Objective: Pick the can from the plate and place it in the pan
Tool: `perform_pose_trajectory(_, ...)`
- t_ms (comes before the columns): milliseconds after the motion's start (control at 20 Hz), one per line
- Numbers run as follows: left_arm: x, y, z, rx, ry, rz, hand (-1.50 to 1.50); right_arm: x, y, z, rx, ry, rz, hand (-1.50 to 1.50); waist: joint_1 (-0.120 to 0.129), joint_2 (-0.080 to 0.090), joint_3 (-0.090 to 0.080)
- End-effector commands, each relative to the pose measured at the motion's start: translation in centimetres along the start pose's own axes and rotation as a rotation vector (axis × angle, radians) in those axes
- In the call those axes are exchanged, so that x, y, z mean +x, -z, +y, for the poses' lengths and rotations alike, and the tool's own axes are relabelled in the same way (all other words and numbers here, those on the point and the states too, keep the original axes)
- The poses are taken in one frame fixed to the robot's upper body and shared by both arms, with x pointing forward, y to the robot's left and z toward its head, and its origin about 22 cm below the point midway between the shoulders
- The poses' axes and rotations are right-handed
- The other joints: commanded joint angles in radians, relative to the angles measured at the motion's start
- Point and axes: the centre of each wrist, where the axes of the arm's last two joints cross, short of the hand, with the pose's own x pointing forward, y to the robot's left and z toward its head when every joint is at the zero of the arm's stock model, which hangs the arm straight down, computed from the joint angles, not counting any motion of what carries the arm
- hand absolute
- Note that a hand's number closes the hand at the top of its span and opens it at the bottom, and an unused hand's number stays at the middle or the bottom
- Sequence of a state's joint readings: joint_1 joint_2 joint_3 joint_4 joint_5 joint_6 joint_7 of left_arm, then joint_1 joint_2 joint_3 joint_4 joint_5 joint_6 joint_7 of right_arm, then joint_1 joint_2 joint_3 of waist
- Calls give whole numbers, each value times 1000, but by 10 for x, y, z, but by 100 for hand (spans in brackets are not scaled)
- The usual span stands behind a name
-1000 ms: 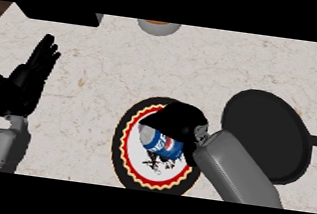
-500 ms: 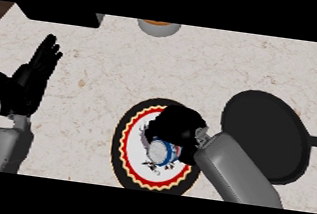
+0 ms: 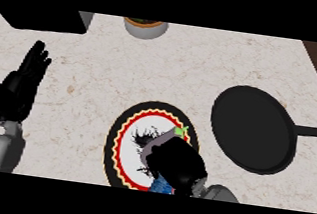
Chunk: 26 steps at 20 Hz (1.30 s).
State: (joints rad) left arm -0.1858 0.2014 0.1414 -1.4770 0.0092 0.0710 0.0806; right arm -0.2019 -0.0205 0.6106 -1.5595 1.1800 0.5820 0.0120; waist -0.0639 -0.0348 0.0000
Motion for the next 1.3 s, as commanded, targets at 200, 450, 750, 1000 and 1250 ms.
perform_pose_trajectory(200,-11,-6,-3,16,1,6,0,57,-86,-7,-481,68,172,150,-19,11,-1)
perform_pose_trajectory(450,2,-1,-16,-4,-10,-5,0,87,-136,-5,-648,172,213,150,3,18,1)
perform_pose_trajectory(750,4,-11,-2,-39,3,-28,0,74,-163,-26,-827,265,327,150,50,27,1)
perform_pose_trajectory(1000,13,-3,-24,-74,-15,-24,0,53,-176,-34,-932,464,309,150,63,36,2)
perform_pose_trajectory(1250,10,-2,-19,-67,-14,-40,0,-11,-166,-39,-961,438,393,150,71,38,1)
